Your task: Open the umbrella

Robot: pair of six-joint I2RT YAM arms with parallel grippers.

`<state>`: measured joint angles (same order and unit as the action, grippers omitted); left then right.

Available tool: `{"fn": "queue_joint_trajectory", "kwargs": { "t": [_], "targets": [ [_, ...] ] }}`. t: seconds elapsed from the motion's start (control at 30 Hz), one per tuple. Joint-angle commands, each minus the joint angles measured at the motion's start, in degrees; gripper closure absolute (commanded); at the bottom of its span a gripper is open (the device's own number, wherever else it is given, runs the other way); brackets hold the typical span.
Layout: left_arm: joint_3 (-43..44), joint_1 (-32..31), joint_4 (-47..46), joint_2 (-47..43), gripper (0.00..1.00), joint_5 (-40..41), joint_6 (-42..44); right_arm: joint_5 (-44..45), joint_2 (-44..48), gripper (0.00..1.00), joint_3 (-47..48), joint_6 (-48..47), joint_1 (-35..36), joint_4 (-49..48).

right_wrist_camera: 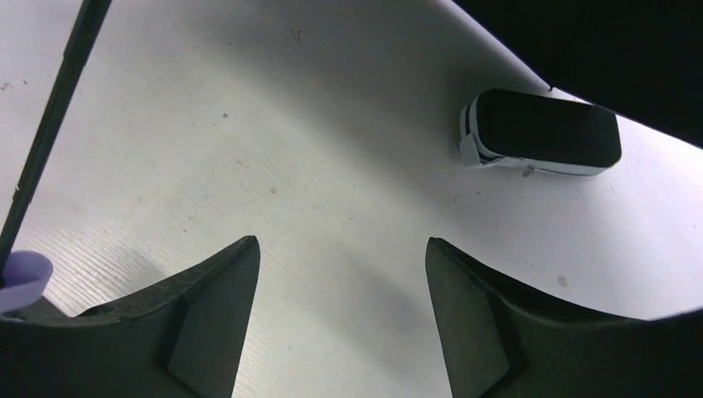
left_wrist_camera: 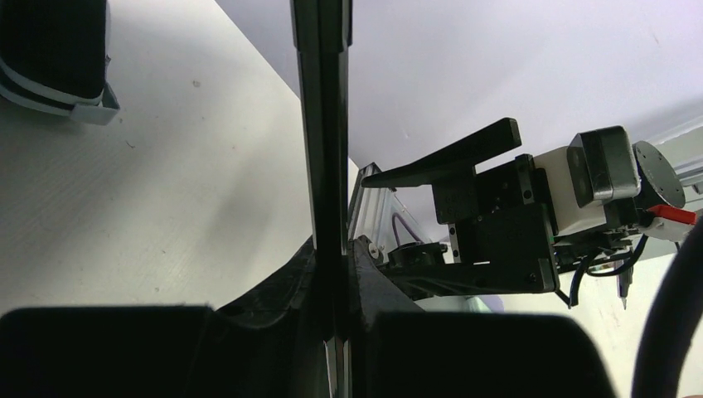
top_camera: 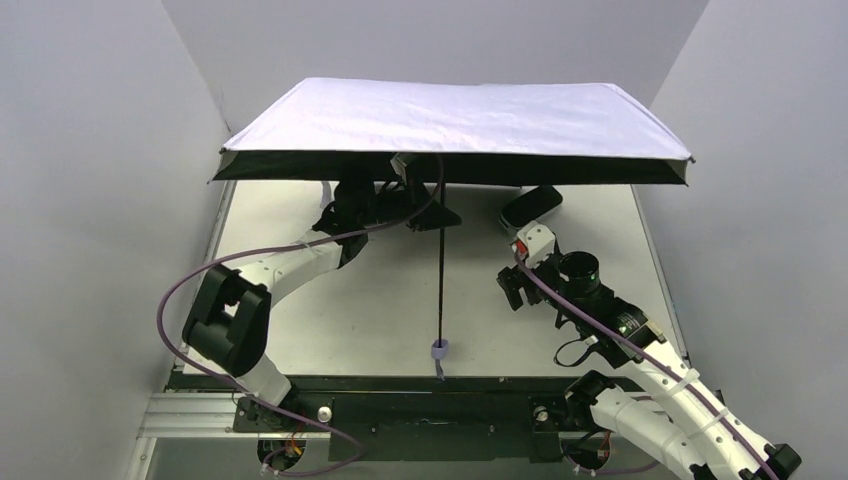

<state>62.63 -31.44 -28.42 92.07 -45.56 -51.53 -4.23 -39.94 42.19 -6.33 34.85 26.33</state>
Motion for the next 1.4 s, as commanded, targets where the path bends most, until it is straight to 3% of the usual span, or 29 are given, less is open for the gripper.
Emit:
{"fn": "queue_joint_trajectory", "kwargs": {
  "t": [0.0,0.1,0.33,0.47,0.57,0.77,0.9,1.07,1.2,1.37],
  "targets": [
    [0.6,1.9,-8.7,0.4,1.00,-3.6,2.1,2.3,1.1,0.31,-1.2,-3.3,-0.4,0.0],
    [-0.3,2.6,-6.9,2.1,0.90,-4.4,3.8,2.5,1.1,0.31,-2.6,-4.9,-0.3,0.0],
    [-5.1,5.1,2.4,-1.2,0.53,-3.3,9.5,3.8,2.2,0.30,-6.2,-7.3,-0.3,-0.7],
    [-5.8,7.2,13.8,-3.5,0.37,-2.4,17.7,4.0,2.4,0.30,-8.0,-8.4,-0.4,-2.0],
    [-5.0,8.5,27.7,-5.5,0.20,0.6,28.0,4.1,3.0,0.29,-9.5,-9.5,-0.6,-2.5],
    [-6.6,12.3,45.6,-12.1,0.01,5.9,43.1,6.7,4.6,0.27,-11.3,-11.5,-0.8,-2.5],
    [-5.4,14.8,56.5,-16.2,0.03,11.3,55.2,7.0,5.5,0.26,-11.4,-12.2,-1.2,-1.6],
    [-2.9,16.1,69.7,-20.3,0.03,23.6,69.5,8.5,8.0,0.23,-10.6,-13.8,-3.3,1.7],
    [-5.0,16.4,73.8,-25.0,0.03,34.4,75.2,10.5,11.1,0.21,-10.1,-15.7,-4.6,5.1],
    [-11.7,16.4,71.1,-35.4,0.03,49.7,76.6,14.0,14.9,0.19,-10.8,-17.2,-5.3,8.7]
  ]
}}
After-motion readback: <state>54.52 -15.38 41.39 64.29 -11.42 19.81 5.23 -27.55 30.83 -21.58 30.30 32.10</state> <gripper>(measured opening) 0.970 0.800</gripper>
